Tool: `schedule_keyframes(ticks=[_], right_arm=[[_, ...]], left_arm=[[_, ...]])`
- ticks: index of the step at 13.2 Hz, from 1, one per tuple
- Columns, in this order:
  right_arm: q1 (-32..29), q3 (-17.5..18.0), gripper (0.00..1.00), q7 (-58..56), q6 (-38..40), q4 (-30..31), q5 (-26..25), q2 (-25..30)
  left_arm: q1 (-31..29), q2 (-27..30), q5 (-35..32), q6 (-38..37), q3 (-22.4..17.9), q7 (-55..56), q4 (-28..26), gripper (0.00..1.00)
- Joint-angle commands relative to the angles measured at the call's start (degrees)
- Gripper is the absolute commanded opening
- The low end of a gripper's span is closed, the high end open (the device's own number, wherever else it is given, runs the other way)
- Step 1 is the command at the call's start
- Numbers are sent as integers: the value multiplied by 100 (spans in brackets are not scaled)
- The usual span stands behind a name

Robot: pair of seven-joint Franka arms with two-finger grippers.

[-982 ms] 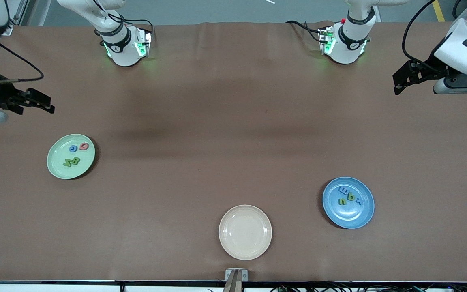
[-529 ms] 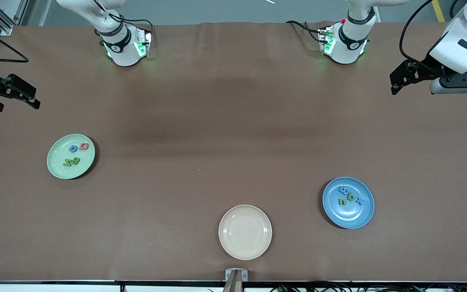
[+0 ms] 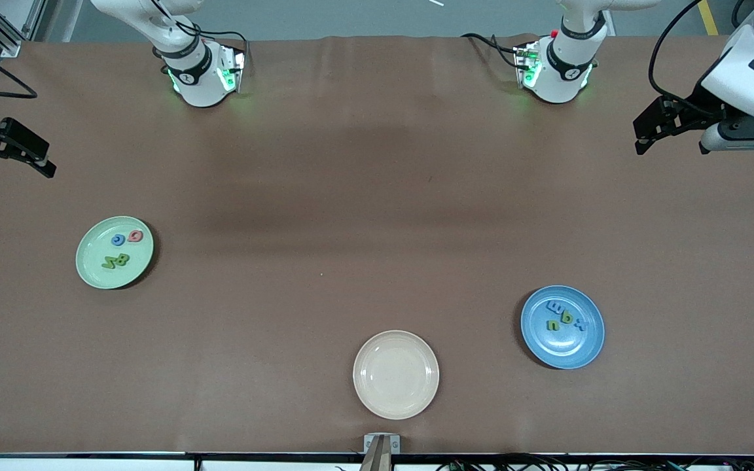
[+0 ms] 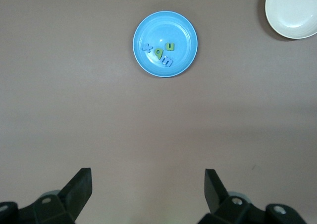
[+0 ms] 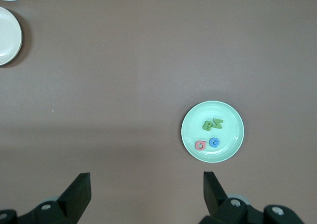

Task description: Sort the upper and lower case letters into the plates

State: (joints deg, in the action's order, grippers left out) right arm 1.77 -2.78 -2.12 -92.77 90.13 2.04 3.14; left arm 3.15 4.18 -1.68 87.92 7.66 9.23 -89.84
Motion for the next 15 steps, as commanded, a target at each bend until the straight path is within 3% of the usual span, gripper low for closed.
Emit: schedule_keyframes(ticks=[1,5,15], right_arm=[[69,-21,100,98,40,-154,-29,-112],[-10,-30,100,10,101,-776,-11,-604],[104,-21,100,19,101,-796,-81,-683]], left_arm=[[-24,-76,10,-47,8,-44,160,100],[-42,-67,37,-56,7,-44,160,100],[-77,-14,10,-117,7,-79,90,100]])
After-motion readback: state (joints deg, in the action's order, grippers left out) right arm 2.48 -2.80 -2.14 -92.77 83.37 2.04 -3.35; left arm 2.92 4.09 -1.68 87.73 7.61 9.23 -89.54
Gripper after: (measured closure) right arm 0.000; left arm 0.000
